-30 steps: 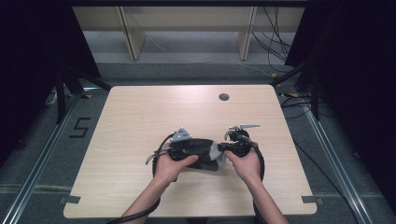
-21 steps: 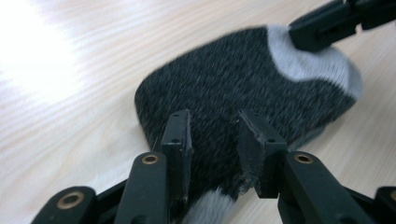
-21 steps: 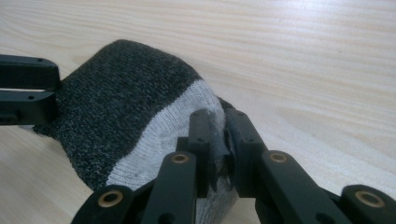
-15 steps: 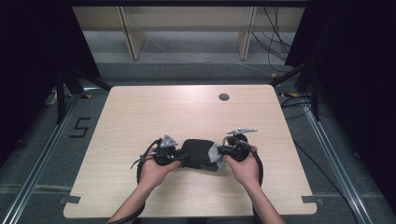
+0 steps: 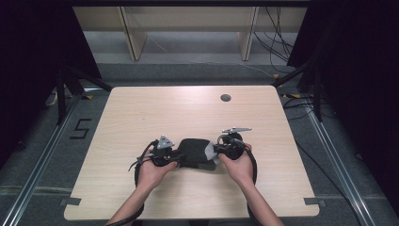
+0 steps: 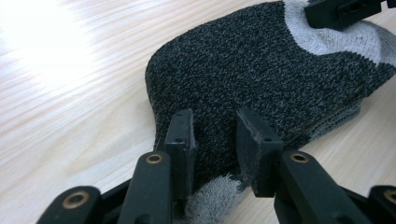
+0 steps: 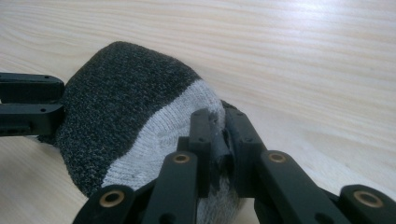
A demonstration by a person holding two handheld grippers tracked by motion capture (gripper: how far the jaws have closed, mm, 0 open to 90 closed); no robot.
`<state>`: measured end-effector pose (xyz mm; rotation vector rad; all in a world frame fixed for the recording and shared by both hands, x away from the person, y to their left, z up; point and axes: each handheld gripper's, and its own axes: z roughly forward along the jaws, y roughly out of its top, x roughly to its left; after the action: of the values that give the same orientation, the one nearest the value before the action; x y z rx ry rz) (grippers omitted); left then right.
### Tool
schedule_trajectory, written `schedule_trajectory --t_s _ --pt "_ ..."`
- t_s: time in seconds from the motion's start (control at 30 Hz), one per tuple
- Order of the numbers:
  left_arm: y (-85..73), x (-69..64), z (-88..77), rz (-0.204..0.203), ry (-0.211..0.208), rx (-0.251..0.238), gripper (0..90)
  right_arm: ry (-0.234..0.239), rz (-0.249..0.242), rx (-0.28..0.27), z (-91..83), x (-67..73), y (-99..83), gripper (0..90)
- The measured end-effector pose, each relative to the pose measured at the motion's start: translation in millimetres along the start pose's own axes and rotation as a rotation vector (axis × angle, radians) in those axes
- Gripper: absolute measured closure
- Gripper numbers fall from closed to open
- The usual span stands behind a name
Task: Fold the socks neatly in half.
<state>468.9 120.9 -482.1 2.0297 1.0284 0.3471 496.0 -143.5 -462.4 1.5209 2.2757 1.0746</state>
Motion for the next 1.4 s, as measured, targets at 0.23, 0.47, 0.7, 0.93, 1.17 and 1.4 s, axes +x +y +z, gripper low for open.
schedule_trajectory --t_s 0.23,0.47,0.7,0.93,1.17,1.4 --pt "-7.5 2.4 -6.6 -0.036 0.028 -0.021 66.4 0.018 -0.001 0.003 13.5 8.5 13.1 81.3" --pt "-8.4 4.8 -8.4 -0.048 0.043 -0.02 66.3 0.016 -0.012 -0.007 17.4 11.2 16.3 81.0" --pt "-10.2 4.9 -8.4 -0.071 0.036 -0.038 65.9 0.022 -0.031 -0.004 18.4 9.8 18.4 80.1" --pt "-9.6 4.7 -12.1 -0.057 0.041 -0.093 57.4 0.017 0.004 -0.044 9.9 9.0 20.4 58.1" --pt "-6.8 5.8 -21.8 -0.034 0.051 -0.141 45.3 -0.01 0.023 -0.122 -12.3 5.8 19.4 43.8" --pt "-4.0 9.2 -33.9 0.001 0.084 -0.182 32.6 -0.023 0.011 -0.116 -35.9 -10.7 14.1 40.0"
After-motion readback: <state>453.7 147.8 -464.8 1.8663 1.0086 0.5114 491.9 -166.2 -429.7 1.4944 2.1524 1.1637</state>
